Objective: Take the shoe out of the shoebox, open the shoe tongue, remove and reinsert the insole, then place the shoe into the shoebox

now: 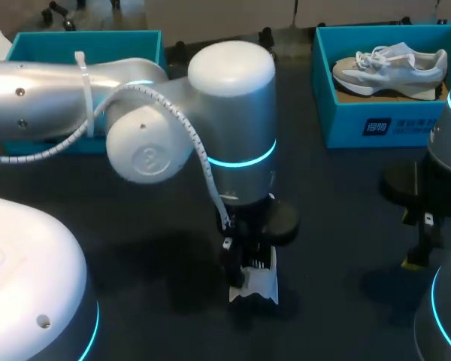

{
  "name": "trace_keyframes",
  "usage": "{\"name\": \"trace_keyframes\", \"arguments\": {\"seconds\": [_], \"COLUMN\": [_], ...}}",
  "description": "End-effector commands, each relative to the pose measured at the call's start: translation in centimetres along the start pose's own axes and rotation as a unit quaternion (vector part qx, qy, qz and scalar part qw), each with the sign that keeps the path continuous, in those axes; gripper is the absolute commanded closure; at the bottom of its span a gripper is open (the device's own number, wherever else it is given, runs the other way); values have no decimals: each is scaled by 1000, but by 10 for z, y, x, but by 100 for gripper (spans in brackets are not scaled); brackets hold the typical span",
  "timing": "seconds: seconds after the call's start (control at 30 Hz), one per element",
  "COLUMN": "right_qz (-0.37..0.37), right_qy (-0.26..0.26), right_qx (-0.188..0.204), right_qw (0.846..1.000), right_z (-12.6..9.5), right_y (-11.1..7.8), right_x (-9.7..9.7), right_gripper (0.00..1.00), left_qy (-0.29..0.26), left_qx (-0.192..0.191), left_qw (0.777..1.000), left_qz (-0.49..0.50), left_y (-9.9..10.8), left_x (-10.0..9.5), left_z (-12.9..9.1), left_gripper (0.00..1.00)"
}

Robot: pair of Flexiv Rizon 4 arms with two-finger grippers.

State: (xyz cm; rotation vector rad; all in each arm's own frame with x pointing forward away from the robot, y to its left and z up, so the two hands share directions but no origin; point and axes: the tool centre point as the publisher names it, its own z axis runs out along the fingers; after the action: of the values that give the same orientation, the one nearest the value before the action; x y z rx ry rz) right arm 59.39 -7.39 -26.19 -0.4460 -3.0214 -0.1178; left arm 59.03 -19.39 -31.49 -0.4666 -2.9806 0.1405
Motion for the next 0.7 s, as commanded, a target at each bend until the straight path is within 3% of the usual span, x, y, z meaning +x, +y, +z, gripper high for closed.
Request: {"name": "trace_keyframes", "arguments": {"seconds": [0.03, 0.7], "right_qz": [0, 0], "right_qy": [0, 0], "right_qx": [0, 0], "right_qw": [1000, 1000], "right_z": [1, 1], "right_y": [0, 0], "right_x": [0, 0], "right_gripper": [0, 0], "left_qy": [-5, -4], "left_qx": [0, -7], "left_qw": [1000, 999], "left_qz": [-10, -48], "left_y": [-3, -18], "left_x": [1, 8], "left_z": [13, 61], "left_gripper": [0, 0]}}
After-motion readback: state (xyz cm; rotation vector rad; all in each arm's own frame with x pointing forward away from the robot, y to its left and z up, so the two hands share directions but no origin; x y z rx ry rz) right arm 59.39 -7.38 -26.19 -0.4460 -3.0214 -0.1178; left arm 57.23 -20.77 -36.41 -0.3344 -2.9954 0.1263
